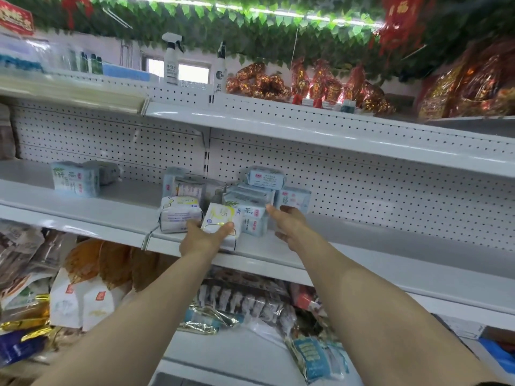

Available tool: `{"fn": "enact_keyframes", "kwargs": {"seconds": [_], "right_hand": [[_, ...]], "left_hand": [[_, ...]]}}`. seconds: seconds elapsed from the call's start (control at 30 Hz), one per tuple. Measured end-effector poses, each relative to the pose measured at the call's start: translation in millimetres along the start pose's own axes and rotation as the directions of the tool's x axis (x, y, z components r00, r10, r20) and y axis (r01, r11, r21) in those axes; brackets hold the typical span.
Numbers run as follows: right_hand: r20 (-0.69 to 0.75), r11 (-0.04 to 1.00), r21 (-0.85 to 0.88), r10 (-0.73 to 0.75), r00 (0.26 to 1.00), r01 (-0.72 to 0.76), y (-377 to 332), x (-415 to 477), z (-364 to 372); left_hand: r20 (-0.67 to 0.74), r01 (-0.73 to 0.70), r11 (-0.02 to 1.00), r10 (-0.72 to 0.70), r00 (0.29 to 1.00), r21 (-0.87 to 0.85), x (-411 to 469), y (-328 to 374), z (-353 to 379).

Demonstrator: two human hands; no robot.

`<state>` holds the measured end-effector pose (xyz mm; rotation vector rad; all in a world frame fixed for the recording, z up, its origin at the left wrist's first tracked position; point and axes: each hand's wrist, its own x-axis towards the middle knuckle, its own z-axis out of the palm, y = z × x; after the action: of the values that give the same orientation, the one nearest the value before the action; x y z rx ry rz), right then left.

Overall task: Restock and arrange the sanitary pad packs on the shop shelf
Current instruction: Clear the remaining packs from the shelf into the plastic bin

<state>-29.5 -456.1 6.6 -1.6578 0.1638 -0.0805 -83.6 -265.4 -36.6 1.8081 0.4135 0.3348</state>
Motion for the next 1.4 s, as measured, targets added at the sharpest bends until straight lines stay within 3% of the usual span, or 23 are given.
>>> {"fn": "enact_keyframes", "kwargs": {"seconds": [0.27, 0.4, 0.53, 0.7, 0.8, 0.93, 1.1, 1.23, 1.4], "right_hand": [[0.075, 0.995, -0.094, -0.025, 0.997, 0.032, 0, 19, 30], [-0.019, 0.995, -0.08, -0.063, 0.998, 0.062, 7, 32, 45], [-0.088, 0.981, -0.185, -0.081, 0.993, 0.064, 7, 29, 43], [-0.096, 0.961, -0.268, -0.093, 0.991, 0.064, 6, 15, 22], [-0.063, 0.938, -0.341, -0.094, 0.994, 0.067, 7, -5, -7], [0.001, 0.98, -0.194, -0.054, 0.999, 0.053, 18, -38, -62], [0.132, 0.998, 0.034, 0.042, 0.99, -0.047, 42, -90, -155], [0.155, 0.985, 0.148, 0.067, 0.986, -0.09, 65, -138, -232], [0.188, 0.957, 0.209, 0.162, 0.969, -0.2, 112, -177, -303]], "left_hand": [[0.026, 0.024, 0.999, -0.023, 0.999, -0.028, 10, -4, -4], [0.003, 0.008, 1.0, -0.008, 1.0, -0.005, 10, -8, 0], [-0.024, -0.001, 1.0, 0.001, 1.0, -0.019, 9, -14, 5], [-0.051, 0.024, 0.989, -0.031, 0.998, -0.145, 0, -15, 8], [-0.05, 0.09, 0.946, -0.112, 0.992, -0.313, -12, -12, 8], [-0.002, 0.185, 0.846, -0.214, 0.977, -0.5, -54, -14, 24], [0.023, 0.19, 0.753, -0.226, 0.974, -0.63, -128, -30, 72], [0.089, 0.186, 0.747, -0.168, 0.982, -0.639, -214, -25, 114], [0.189, 0.307, 0.75, -0.243, 0.952, -0.585, -271, -45, 153]]}}
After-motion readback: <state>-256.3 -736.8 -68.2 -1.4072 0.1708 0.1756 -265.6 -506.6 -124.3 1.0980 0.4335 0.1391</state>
